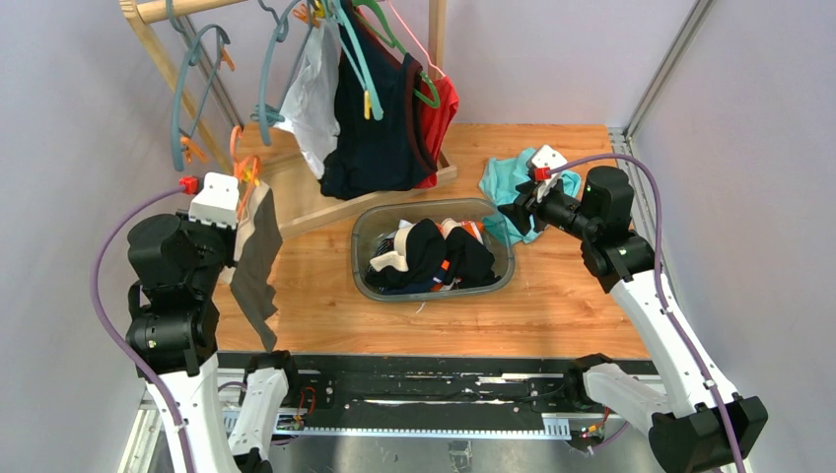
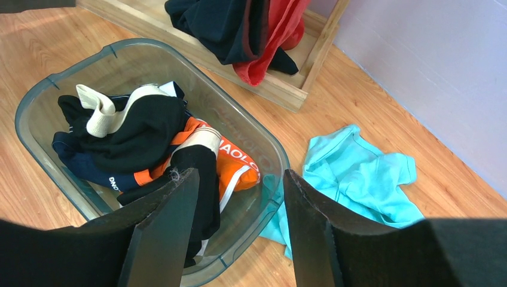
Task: Remove the underwear clipped to the hanger
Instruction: Pick up the hanger from the clothesline.
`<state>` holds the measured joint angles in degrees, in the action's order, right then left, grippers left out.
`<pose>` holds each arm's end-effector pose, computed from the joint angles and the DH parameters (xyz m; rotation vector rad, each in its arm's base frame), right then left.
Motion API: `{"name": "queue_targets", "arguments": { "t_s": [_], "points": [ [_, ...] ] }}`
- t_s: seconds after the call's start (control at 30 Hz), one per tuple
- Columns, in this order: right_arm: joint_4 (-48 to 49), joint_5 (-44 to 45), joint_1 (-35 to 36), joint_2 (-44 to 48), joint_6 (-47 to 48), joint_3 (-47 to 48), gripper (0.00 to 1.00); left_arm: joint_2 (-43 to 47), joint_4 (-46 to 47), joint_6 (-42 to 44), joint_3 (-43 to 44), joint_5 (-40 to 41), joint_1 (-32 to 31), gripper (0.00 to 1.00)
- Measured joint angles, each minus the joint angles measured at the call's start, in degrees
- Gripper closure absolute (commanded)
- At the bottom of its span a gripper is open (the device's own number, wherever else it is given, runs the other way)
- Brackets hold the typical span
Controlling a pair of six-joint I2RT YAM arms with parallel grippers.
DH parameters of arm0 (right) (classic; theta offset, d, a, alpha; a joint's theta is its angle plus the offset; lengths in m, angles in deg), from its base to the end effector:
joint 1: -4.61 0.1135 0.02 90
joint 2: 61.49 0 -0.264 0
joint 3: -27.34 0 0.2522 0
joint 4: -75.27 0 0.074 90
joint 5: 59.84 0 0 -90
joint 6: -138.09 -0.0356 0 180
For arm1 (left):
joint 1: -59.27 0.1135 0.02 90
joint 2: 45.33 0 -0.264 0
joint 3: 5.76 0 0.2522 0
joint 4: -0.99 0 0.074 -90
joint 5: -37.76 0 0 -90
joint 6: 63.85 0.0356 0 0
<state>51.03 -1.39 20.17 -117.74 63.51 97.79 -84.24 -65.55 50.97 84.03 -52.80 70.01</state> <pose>0.2075 0.0771 0.3767 -0.8406 1.5279 0.4811 0.0779 0.0144 0.4454 0.2355 1.8504 0.4232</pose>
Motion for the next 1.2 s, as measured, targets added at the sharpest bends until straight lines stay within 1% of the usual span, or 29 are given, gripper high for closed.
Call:
{"name": "queue_targets", "arguments": {
  "t_s": [0.3,0.53,0.63,0.67,0.7,0.8,1.03,1.2],
  "points": [
    [0.0,-0.1,0.0,0.0,0.0,0.0,0.44,0.6,-8.0,2.4,0.4,-6.0,0.0,1.0],
    [0.0,-0.2,0.0,0.0,0.0,0.0,0.44,0.6,-15.6,6.4,4.8,-13.8,0.0,1.0],
    [0.0,-0.3,0.0,0.0,0.0,0.0,0.44,0.6,-18.0,7.8,7.0,-18.4,0.0,1.0],
    [0.0,-0.5,0.0,0.0,0.0,0.0,0.44,0.5,-19.8,9.0,8.8,-23.6,0.0,1.0],
    [0.0,-0.5,0.0,0.0,0.0,0.0,0.44,0.5,-19.8,9.0,8.9,-23.8,0.0,1.0],
    [0.0,-0.6,0.0,0.0,-0.1,0.0,0.44,-0.8,-21.3,9.5,11.5,-29.2,0.0,1.0],
    [0.0,-1.4,0.0,0.0,-0.2,0.0,0.44,-5.7,-21.4,8.5,19.8,-42.6,0.0,1.0],
    [0.2,-1.7,0.0,0.0,-0.5,-0.3,0.45,-8.6,-21.1,6.5,22.6,-50.8,0.0,1.0]
  ]
}}
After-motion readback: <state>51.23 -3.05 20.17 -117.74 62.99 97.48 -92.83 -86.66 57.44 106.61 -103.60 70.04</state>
